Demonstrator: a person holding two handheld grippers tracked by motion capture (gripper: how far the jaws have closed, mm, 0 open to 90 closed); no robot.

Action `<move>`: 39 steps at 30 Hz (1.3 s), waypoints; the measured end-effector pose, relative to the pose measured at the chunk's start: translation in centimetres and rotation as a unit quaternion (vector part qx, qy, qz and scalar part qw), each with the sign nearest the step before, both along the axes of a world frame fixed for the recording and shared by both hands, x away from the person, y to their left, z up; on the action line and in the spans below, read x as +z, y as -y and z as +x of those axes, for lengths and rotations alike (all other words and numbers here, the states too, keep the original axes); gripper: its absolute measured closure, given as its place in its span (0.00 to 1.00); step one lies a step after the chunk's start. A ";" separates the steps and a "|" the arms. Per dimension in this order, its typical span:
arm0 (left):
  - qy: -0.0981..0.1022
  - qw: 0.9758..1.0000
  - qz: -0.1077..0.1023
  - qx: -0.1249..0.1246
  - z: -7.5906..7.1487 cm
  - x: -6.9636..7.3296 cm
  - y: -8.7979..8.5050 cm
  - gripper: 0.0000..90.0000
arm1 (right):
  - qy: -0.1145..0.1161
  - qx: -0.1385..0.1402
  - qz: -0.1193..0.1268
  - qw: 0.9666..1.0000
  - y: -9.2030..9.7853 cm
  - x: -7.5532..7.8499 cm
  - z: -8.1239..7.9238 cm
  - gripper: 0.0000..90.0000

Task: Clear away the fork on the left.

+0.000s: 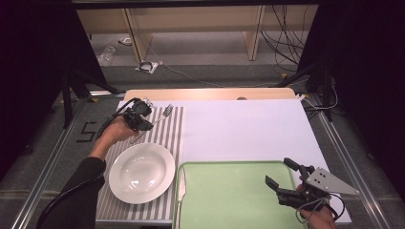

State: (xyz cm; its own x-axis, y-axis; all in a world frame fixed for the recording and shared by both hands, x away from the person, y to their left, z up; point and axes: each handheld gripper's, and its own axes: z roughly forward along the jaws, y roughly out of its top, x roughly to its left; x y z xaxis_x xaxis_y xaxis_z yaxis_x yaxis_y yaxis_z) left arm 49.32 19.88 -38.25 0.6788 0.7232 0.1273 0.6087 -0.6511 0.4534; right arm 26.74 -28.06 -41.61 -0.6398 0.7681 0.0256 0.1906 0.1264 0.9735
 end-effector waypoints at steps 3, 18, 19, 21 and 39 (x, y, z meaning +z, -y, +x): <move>-0.002 1.000 -0.014 0.005 -0.8 0.3 0.3 0.93 | 0.001 0.000 -0.001 1.000 0.0 0.0 0.0 0.17; 0.003 0.995 -0.104 0.006 -4.8 1.1 1.4 0.93 | 0.000 -0.001 0.000 1.000 0.1 0.0 0.0 0.17; 0.004 0.993 -0.114 0.006 -5.2 1.1 1.4 0.93 | -0.001 -0.001 0.000 1.000 0.1 0.0 0.0 0.17; 0.006 0.991 -0.136 0.007 -6.0 1.0 1.7 0.93 | -0.001 -0.001 0.000 1.000 0.1 0.0 0.0 0.17; -0.037 0.982 -0.181 -0.048 -10.9 -0.4 4.6 0.93 | 0.000 -0.002 0.004 1.000 0.1 0.1 0.0 0.17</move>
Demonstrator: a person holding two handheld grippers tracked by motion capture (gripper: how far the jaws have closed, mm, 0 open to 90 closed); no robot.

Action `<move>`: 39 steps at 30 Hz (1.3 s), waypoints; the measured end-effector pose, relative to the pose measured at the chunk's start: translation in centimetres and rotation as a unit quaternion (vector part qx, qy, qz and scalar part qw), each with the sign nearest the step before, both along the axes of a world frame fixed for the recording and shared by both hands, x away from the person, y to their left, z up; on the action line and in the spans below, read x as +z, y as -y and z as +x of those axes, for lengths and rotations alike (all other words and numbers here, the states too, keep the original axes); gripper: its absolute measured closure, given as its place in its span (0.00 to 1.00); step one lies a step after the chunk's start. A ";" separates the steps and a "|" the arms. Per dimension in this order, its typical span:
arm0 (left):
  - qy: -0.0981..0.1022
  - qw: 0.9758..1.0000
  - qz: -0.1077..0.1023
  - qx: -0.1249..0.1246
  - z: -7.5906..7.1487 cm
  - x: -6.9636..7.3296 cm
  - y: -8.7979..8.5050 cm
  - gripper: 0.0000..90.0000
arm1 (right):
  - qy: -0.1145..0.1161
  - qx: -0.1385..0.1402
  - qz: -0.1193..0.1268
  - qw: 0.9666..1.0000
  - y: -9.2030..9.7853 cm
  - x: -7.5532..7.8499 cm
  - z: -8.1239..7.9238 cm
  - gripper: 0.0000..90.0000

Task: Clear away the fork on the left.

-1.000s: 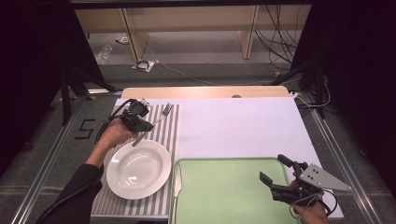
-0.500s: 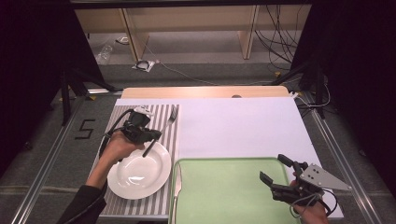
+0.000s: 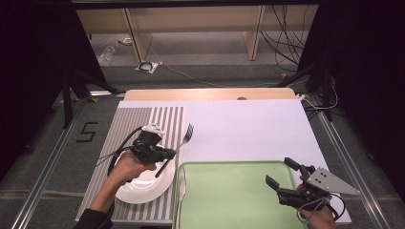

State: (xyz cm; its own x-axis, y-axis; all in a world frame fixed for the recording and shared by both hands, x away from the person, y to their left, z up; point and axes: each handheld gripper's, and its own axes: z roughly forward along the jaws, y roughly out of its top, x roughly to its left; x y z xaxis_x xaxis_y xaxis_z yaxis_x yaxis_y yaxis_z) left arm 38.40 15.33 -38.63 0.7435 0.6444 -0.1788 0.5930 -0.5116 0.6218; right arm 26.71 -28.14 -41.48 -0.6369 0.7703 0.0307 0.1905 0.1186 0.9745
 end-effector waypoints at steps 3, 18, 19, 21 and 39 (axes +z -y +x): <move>-0.006 1.000 0.001 -0.004 -0.3 -0.2 0.4 0.93 | 0.002 0.001 -0.002 1.000 0.0 0.0 -0.1 0.17; -0.031 0.999 0.008 -0.041 -2.5 -1.0 2.5 0.93 | 0.001 -0.002 -0.003 1.000 0.1 0.1 -0.1 0.17; -0.033 0.998 0.008 -0.043 -2.7 -1.1 2.7 0.93 | 0.004 0.000 0.000 1.000 0.0 0.1 -0.1 0.17; -0.037 0.998 0.010 -0.049 -2.9 -1.3 3.0 0.93 | 0.004 0.000 -0.002 1.000 0.0 0.1 -0.1 0.17; -0.068 0.993 0.022 -0.095 -5.2 -2.8 5.6 0.93 | 0.005 0.001 -0.003 1.000 0.0 0.1 -0.2 0.17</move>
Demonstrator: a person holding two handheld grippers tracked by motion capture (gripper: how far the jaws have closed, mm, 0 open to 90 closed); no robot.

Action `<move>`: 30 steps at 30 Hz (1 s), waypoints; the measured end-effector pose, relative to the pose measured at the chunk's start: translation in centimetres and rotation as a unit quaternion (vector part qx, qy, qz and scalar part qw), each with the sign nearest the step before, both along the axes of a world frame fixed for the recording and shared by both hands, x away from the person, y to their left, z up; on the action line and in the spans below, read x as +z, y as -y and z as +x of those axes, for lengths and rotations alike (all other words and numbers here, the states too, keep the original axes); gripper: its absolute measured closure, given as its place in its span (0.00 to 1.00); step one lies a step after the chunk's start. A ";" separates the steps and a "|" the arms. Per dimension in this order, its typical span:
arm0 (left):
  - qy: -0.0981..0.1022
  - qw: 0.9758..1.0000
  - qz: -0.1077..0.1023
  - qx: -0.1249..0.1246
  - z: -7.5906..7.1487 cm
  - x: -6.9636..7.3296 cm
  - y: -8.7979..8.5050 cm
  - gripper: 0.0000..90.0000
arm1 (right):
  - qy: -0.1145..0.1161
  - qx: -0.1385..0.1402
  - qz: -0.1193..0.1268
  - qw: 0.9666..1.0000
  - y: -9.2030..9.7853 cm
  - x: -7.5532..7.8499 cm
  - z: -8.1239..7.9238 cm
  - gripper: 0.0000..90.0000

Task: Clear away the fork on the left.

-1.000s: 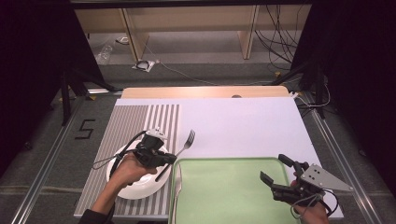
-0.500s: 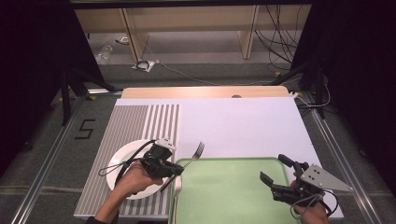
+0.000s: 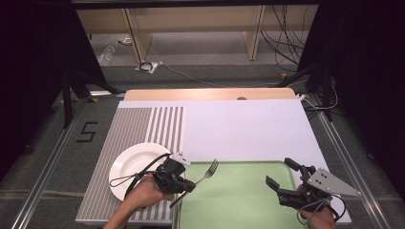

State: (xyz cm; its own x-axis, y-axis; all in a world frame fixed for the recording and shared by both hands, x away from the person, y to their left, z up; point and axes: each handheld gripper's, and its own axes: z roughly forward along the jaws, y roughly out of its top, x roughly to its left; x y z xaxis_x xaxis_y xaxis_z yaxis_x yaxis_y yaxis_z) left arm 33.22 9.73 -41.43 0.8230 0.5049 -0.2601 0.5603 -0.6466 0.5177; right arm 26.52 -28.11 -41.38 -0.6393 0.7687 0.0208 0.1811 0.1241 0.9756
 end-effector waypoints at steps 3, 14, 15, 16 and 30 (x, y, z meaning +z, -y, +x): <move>-0.005 1.000 0.001 -0.006 -0.3 -0.1 0.3 0.93 | 0.000 0.000 -0.001 1.000 0.0 0.0 0.0 0.17; -0.027 0.999 0.011 -0.035 -1.7 -1.1 2.2 0.93 | 0.000 0.000 -0.003 1.000 0.0 0.0 0.0 0.17; -0.028 0.999 0.012 -0.037 -1.7 -1.2 2.3 0.93 | 0.000 0.000 -0.002 1.000 0.0 0.0 0.0 0.17; -0.030 0.999 0.014 -0.039 -1.9 -1.3 2.5 0.93 | 0.000 0.000 -0.002 1.000 0.0 0.0 0.0 0.17; -0.049 0.997 0.026 -0.058 -2.8 -2.4 3.8 0.93 | 0.001 0.001 -0.002 1.000 -0.1 0.0 0.0 0.17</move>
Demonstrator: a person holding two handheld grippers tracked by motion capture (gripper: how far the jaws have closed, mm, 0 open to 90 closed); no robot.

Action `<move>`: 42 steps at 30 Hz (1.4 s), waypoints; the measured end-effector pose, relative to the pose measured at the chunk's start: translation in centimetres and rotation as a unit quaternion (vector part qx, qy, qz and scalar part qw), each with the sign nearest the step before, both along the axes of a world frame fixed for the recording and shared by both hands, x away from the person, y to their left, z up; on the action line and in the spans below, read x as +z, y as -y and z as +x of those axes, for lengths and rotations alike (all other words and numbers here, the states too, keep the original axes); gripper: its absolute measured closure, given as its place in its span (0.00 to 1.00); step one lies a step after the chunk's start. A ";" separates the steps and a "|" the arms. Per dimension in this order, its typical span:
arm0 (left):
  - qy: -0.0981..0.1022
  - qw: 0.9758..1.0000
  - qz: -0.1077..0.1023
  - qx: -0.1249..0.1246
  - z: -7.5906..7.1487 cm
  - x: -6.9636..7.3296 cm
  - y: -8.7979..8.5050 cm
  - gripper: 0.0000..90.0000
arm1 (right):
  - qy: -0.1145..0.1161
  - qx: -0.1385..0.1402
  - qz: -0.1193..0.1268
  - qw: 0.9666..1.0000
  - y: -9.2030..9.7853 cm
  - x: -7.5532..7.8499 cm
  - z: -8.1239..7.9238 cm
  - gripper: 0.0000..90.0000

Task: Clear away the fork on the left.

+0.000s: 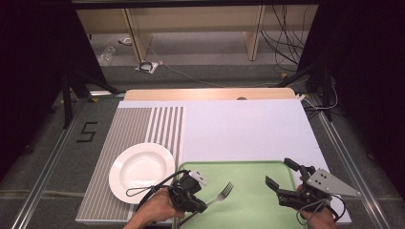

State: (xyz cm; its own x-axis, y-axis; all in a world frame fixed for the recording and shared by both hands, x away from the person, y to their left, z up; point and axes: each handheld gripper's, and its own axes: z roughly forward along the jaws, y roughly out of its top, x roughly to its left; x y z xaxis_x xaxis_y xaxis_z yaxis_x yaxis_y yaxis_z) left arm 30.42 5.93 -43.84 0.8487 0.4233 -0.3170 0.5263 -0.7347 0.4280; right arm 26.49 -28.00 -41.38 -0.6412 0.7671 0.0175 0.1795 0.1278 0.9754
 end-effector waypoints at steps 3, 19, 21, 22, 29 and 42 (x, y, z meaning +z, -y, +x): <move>-0.002 1.000 0.005 -0.009 -0.3 -0.3 0.4 0.93 | 0.000 0.001 -0.001 1.000 0.0 0.0 0.0 0.17; -0.024 0.999 0.022 -0.021 -1.0 -1.4 1.3 0.93 | 0.001 0.001 -0.002 1.000 -0.1 0.0 0.0 0.17; -0.027 0.999 0.027 -0.024 -1.1 -1.6 1.4 0.93 | 0.001 0.001 -0.002 1.000 -0.1 0.0 0.0 0.17; -0.028 0.999 0.029 -0.025 -1.1 -1.7 1.5 0.93 | 0.001 0.001 -0.001 1.000 -0.1 0.0 0.0 0.17; -0.033 0.998 0.037 -0.030 -1.3 -2.2 1.9 0.93 | 0.000 0.001 -0.004 1.000 -0.1 0.0 -0.1 0.17; -0.039 0.998 0.032 -0.024 -1.5 -2.4 2.4 0.71 | 0.001 0.002 -0.004 1.000 -0.1 0.0 -0.1 0.17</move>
